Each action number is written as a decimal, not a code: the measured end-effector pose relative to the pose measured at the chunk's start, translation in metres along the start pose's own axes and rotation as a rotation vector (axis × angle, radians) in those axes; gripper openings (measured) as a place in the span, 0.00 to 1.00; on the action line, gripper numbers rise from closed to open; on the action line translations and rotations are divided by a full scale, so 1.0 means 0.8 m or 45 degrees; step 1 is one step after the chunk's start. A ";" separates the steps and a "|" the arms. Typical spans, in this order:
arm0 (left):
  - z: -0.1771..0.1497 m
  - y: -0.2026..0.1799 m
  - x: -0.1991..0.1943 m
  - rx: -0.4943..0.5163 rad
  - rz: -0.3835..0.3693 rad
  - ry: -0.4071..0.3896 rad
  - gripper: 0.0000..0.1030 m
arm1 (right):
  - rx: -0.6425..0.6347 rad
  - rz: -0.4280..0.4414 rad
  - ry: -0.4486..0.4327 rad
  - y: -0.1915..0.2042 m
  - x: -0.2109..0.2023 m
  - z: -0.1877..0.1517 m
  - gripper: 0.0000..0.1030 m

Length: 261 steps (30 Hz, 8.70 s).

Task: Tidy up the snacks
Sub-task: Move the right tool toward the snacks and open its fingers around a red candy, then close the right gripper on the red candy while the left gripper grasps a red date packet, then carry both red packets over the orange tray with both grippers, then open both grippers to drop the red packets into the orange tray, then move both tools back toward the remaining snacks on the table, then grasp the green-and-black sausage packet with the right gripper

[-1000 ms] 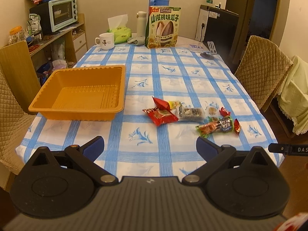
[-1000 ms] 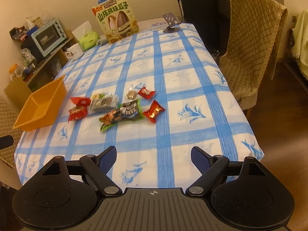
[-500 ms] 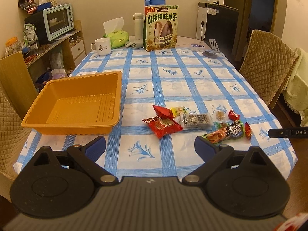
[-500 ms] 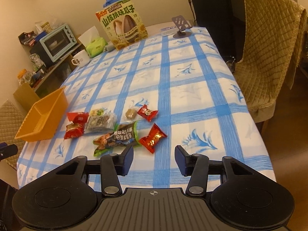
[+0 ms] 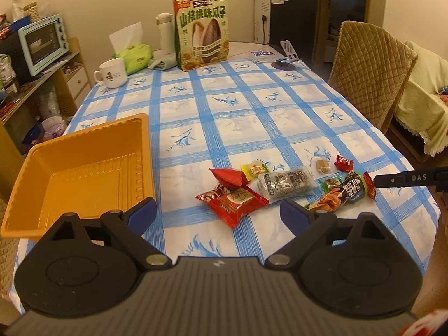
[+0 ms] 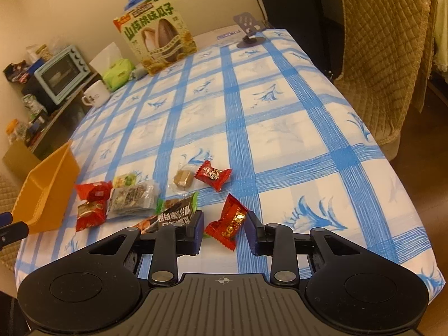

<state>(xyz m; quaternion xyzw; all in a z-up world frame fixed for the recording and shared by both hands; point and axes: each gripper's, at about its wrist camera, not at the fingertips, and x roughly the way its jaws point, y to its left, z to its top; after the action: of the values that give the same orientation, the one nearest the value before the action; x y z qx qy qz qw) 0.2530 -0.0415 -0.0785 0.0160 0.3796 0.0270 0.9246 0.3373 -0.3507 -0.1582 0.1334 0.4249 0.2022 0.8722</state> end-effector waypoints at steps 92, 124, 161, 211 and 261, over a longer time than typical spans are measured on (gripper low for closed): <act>-0.002 0.248 -0.045 -0.264 0.154 0.038 0.21 | -0.588 0.476 0.123 0.367 0.051 -0.004 0.20; 0.006 0.340 0.074 -0.313 0.111 0.190 0.31 | -0.553 0.288 0.225 0.476 0.225 0.006 0.20; -0.004 0.282 -0.028 -0.338 0.156 0.075 0.66 | -0.493 0.313 0.088 0.415 0.119 0.004 0.64; -0.013 -0.076 0.024 0.115 -0.150 0.107 0.61 | -0.155 -0.003 0.067 0.045 -0.073 -0.020 0.66; -0.005 -0.022 0.096 0.157 -0.282 0.198 0.55 | -0.006 -0.215 0.225 0.125 0.092 0.010 0.39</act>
<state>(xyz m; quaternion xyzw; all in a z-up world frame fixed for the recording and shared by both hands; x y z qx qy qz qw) 0.3054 -0.0544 -0.1358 0.0288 0.4505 -0.0973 0.8870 0.3603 -0.2288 -0.1635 0.0766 0.5094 0.1401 0.8456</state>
